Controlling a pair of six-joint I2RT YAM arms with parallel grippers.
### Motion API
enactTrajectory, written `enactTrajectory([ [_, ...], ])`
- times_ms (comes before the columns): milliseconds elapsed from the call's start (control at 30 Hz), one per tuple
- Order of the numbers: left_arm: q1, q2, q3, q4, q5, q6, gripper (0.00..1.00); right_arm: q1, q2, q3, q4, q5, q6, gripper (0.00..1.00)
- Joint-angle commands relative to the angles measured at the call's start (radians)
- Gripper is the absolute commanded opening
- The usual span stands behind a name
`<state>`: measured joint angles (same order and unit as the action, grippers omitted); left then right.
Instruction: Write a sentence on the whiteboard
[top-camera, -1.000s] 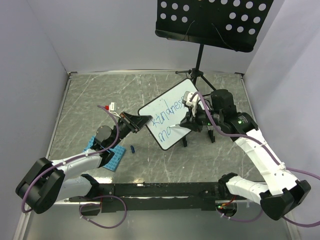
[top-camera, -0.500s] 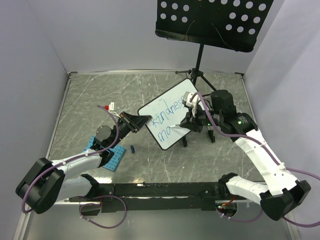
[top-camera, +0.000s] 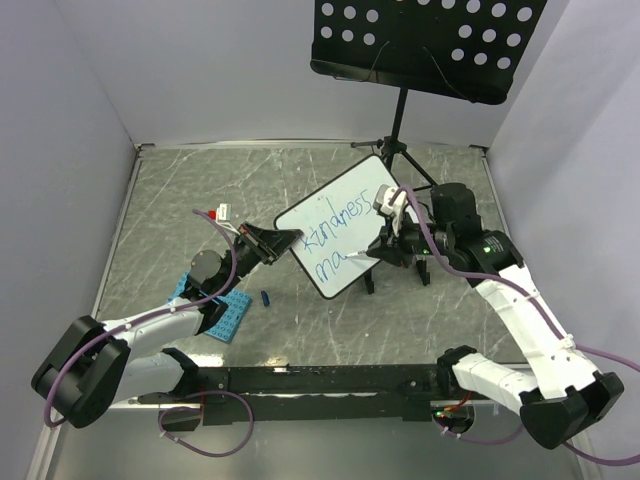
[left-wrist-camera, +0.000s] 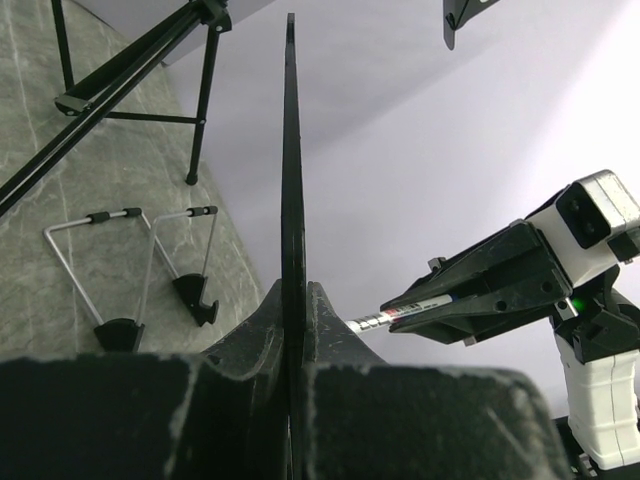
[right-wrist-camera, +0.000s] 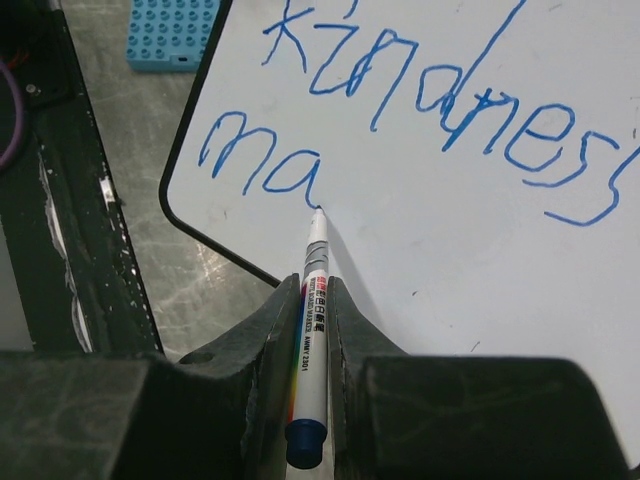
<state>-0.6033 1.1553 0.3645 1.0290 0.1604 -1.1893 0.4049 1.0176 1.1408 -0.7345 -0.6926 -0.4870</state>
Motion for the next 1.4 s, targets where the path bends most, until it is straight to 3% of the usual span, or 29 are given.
enactTrajectory([
  [0, 0.002, -0.028, 0.042, 0.200, 0.019, -0.041, 0.01, -0.008, 0.001, 0.072, 0.044, -0.065, 0.031, 0.00],
  [400, 0.000, -0.022, 0.042, 0.217, 0.034, -0.046, 0.01, -0.008, 0.058, 0.076, 0.063, -0.035, 0.033, 0.00],
  [767, 0.002, -0.032, 0.031, 0.215, 0.028, -0.046, 0.01, -0.037, 0.065, 0.089, 0.090, 0.084, 0.047, 0.00],
  [1367, 0.000, -0.017, 0.034, 0.227, 0.034, -0.050, 0.01, -0.038, 0.101, 0.106, 0.106, -0.018, 0.077, 0.00],
])
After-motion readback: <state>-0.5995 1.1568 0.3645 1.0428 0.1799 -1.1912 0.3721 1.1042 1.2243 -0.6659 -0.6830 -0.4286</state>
